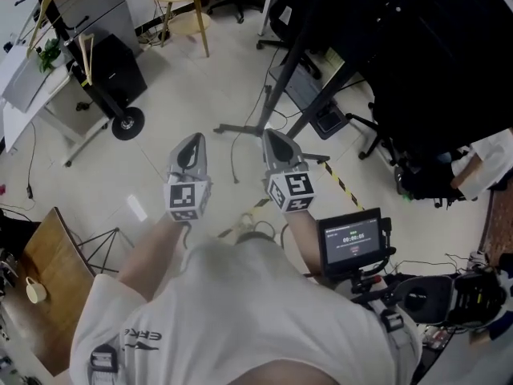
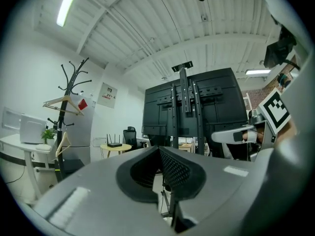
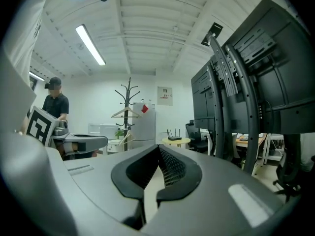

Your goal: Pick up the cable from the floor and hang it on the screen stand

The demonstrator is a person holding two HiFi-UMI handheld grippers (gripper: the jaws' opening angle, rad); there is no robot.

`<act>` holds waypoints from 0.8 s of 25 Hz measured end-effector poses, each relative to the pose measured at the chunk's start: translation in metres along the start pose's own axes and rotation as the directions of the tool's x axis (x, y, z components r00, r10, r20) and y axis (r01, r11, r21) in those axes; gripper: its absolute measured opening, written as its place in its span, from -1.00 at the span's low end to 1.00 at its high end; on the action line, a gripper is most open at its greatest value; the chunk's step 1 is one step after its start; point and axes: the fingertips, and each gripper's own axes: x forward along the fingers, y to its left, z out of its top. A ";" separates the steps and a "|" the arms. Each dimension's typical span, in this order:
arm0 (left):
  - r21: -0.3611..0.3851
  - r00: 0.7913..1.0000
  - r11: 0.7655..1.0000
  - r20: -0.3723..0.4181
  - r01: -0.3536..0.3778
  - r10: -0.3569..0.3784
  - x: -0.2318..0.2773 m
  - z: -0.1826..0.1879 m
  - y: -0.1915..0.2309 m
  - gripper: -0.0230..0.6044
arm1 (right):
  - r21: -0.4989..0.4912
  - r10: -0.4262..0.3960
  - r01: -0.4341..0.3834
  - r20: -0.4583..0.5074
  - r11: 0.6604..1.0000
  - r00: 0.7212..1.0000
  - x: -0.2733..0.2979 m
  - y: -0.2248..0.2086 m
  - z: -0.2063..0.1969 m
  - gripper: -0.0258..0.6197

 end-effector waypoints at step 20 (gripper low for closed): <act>0.012 0.991 1.000 -0.136 -0.015 0.017 0.126 -0.060 -0.009 -0.92 | -0.022 0.043 -0.046 -0.120 0.999 0.992 0.081 -0.100 -0.050 -0.88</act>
